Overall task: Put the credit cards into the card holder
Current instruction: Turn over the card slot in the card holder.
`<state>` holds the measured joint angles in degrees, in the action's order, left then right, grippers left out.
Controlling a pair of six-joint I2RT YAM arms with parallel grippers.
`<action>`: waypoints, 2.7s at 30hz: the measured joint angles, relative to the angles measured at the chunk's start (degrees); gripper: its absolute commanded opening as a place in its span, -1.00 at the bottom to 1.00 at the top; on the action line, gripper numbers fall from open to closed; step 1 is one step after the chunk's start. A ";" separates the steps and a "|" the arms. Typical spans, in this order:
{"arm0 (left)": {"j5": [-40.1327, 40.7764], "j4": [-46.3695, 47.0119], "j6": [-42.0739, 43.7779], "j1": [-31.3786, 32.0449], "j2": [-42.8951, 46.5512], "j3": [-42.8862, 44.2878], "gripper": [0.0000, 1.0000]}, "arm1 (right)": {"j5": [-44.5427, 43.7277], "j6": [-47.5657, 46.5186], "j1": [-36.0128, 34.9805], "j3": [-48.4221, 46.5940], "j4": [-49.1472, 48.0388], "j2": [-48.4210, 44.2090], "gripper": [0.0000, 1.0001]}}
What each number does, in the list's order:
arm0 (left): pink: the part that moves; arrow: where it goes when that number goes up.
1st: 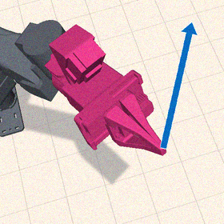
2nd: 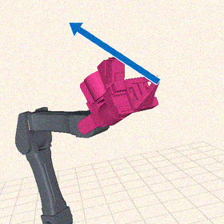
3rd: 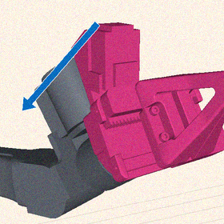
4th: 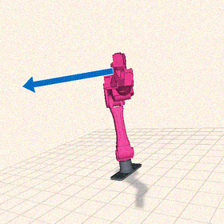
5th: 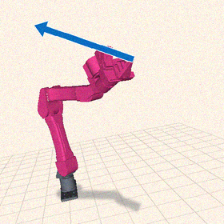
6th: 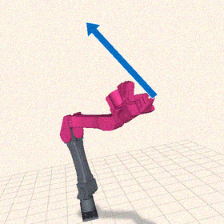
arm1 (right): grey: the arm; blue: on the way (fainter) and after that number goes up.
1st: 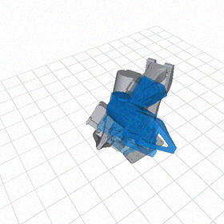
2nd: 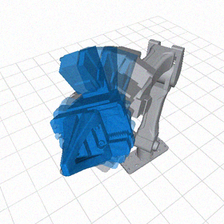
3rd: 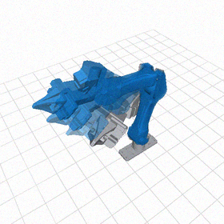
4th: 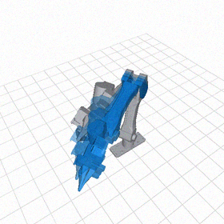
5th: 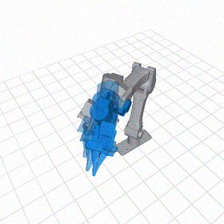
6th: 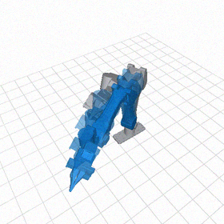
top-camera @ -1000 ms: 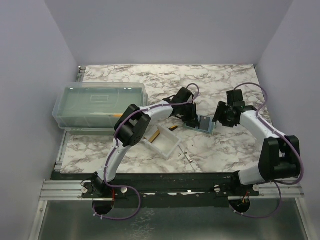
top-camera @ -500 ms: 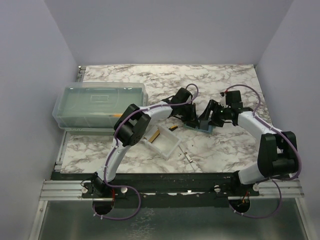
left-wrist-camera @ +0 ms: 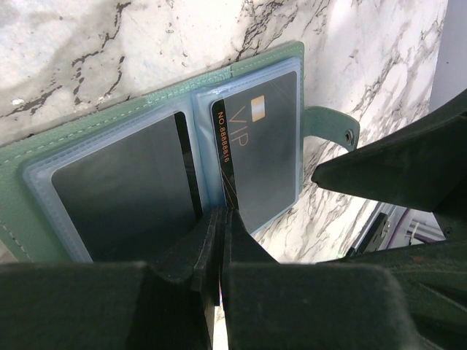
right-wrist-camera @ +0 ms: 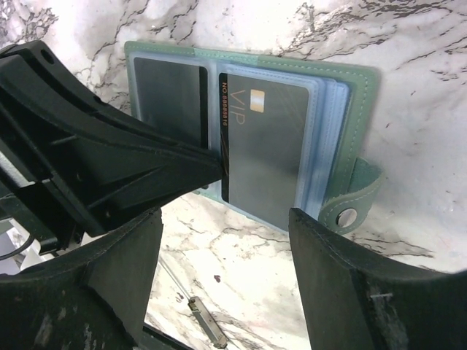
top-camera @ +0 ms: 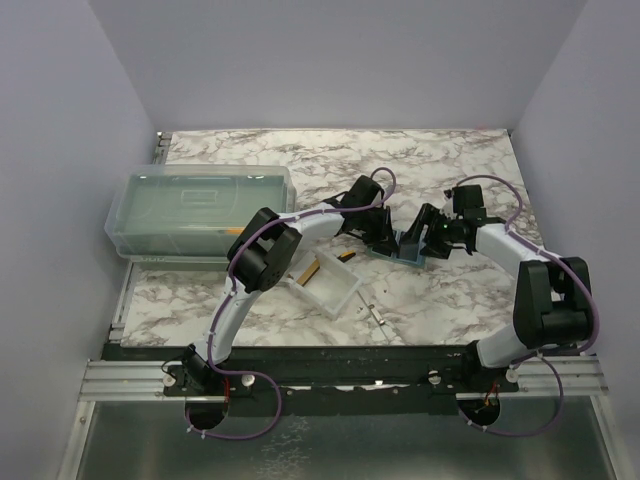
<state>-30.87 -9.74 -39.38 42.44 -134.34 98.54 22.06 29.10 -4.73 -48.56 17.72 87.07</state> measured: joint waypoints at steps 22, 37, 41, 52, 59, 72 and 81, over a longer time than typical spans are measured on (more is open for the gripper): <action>-0.20 0.22 -0.04 -0.07 0.00 -0.11 -0.97 | 0.09 0.00 0.72 0.59 -2.25 3.28 0.41; -0.26 0.22 -0.26 -0.07 0.00 -0.11 -0.95 | 2.38 0.90 1.27 1.33 -4.72 3.28 0.20; -0.44 -0.02 -0.24 -0.26 0.09 -0.11 -0.93 | 3.74 1.73 1.49 2.03 -6.40 3.28 0.19; -0.63 0.22 -0.26 -0.59 0.24 -0.55 -0.93 | 10.23 7.04 1.42 6.12 -13.35 2.01 0.17; -0.50 0.00 -0.22 -0.59 1.27 -1.57 -0.83 | 12.37 8.07 1.42 6.16 -15.54 1.97 0.18; -0.09 -3.37 -0.15 -1.99 5.88 -3.76 -0.43 | 15.47 7.91 1.42 5.51 -16.61 3.39 0.19; 1.68 -8.59 1.90 -3.04 17.86 -6.34 -0.17 | 17.03 7.93 0.92 2.64 -17.75 5.49 0.20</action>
<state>-29.19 -18.33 -37.47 39.40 -116.49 92.20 39.09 37.04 -3.81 -45.91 -0.03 92.55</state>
